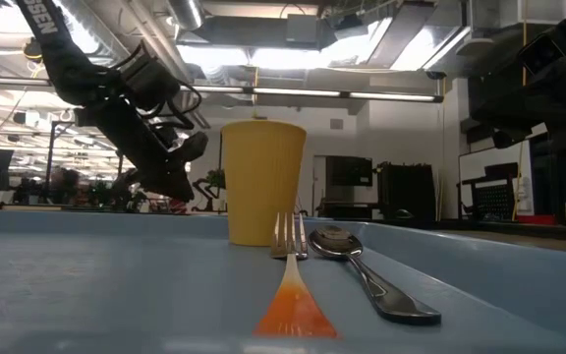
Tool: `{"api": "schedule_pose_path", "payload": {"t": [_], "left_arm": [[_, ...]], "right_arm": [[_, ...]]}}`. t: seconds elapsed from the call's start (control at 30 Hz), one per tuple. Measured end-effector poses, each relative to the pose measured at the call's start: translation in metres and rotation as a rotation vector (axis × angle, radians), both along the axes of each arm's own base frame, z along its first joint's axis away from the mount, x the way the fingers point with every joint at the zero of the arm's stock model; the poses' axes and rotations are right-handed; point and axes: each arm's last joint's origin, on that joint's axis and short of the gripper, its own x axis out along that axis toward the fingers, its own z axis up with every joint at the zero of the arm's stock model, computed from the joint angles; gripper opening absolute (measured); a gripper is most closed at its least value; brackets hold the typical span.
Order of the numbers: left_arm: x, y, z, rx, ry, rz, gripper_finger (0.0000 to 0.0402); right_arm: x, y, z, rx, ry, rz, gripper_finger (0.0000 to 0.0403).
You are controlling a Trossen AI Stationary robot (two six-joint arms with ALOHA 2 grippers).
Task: Pick and place plate/cup/fork/spoon on tray
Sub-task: Put the blue plate on the blue tray
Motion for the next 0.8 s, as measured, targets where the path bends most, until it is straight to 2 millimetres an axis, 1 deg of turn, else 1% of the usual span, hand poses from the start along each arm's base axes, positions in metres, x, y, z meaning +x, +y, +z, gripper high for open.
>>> {"api": "schedule_pose_path", "payload": {"t": [0.17,0.47,0.57,0.67,0.8], "left_arm": [[0.0011,-0.0019,0.0,0.005,0.005,-0.007,0.0039],[0.0021,-0.005,-0.0007,0.021,0.027,-0.003,0.0084],[0.0015,-0.0049,-0.0011,0.009,0.019,0.022,0.0095],[-0.0003,-0.0058,-0.004,-0.031,0.021,0.049,0.0099],[0.0002,-0.0068,-0.0046,-0.06,0.005,0.034,0.0097]], "right_arm": [[0.0,0.0,0.0,0.0,0.0,0.0,0.011],[0.0,0.0,0.0,0.0,0.0,0.0,0.011],[0.0,0.0,0.0,0.0,0.0,0.0,0.011],[0.0,0.0,0.0,0.0,0.0,0.0,0.011],[0.0,0.0,0.0,0.0,0.0,0.0,0.011]]}}
